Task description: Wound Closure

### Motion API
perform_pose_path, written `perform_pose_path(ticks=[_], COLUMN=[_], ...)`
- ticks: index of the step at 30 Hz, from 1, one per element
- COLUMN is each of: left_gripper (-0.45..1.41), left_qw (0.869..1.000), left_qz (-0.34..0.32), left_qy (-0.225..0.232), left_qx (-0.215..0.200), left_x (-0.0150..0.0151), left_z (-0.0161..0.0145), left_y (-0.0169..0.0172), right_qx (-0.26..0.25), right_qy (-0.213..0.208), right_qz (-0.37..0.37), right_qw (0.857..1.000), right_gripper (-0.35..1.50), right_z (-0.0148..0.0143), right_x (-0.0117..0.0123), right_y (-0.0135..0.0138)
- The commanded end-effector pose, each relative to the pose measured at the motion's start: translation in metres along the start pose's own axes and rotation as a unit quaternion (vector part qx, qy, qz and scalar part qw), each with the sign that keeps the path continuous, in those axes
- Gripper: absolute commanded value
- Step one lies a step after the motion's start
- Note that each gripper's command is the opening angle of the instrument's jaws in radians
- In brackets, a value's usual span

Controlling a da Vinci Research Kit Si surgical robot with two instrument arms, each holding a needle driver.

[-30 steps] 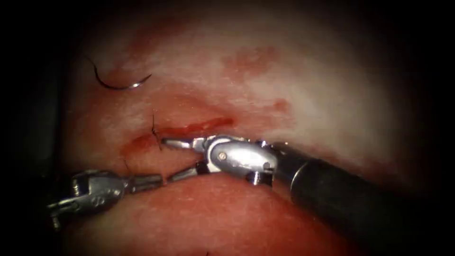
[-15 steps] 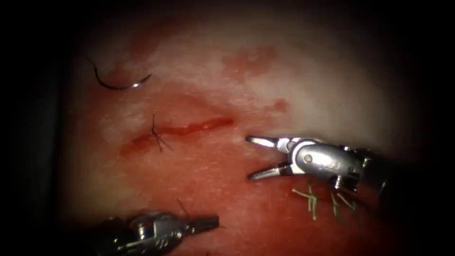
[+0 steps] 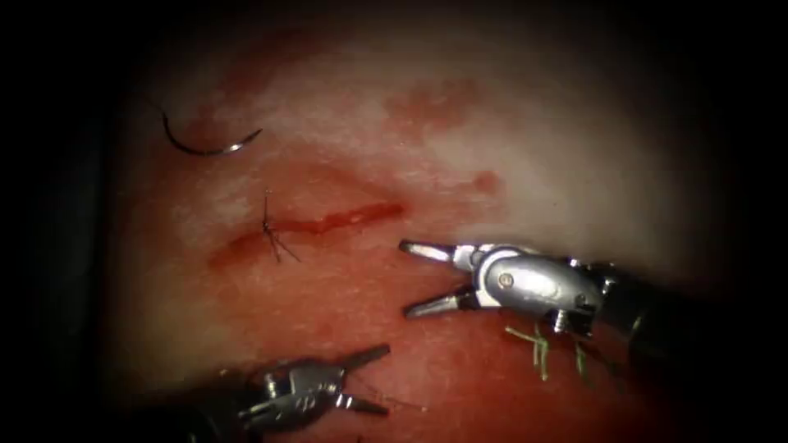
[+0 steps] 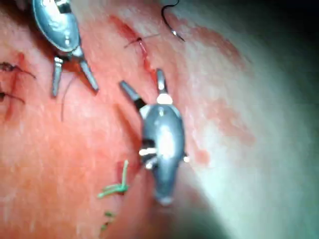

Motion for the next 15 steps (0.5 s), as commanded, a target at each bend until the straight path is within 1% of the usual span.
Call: perform_pose_path(ticks=[1,4,7,11,12,13,15], left_gripper=[0.73,0.84,0.84,0.84,0.83,0.71,0.57], left_qw=[1.000,1.000,1.000,0.999,0.999,0.999,0.998], left_qz=[-0.004,-0.011,-0.016,-0.026,-0.032,-0.039,-0.052], left_qy=[-0.005,-0.013,-0.017,-0.023,-0.020,-0.005,0.018], left_qx=[0.000,0.009,0.009,0.007,0.008,0.013,0.020], left_x=[-0.0007,-0.0020,-0.0034,-0.0038,-0.0036,-0.0030,-0.0021], left_z=[0.0005,-0.0012,-0.0039,-0.0069,-0.0079,-0.0095,-0.0114], left_y=[-0.0002,-0.0012,-0.0020,-0.0032,-0.0037,-0.0048,-0.0066], right_qx=[0.001,0.001,0.002,0.003,0.004,0.003,0.002], right_qy=[0.001,0.002,0.002,0.002,0.003,0.002,-0.005], right_qz=[0.000,-0.001,-0.001,-0.001,-0.001,0.000,0.000], right_qw=[1.000,1.000,1.000,1.000,1.000,1.000,1.000], right_gripper=[1.48,1.48,1.48,1.48,1.48,1.48,1.48], right_z=[0.0009,0.0008,0.0005,0.0002,0.0001,-0.0001,-0.0004], right_x=[-0.0003,-0.0002,-0.0002,-0.0001,-0.0001,0.0000,0.0001], right_y=[0.0002,0.0001,-0.0001,0.0000,0.0000,0.0001,0.0002])
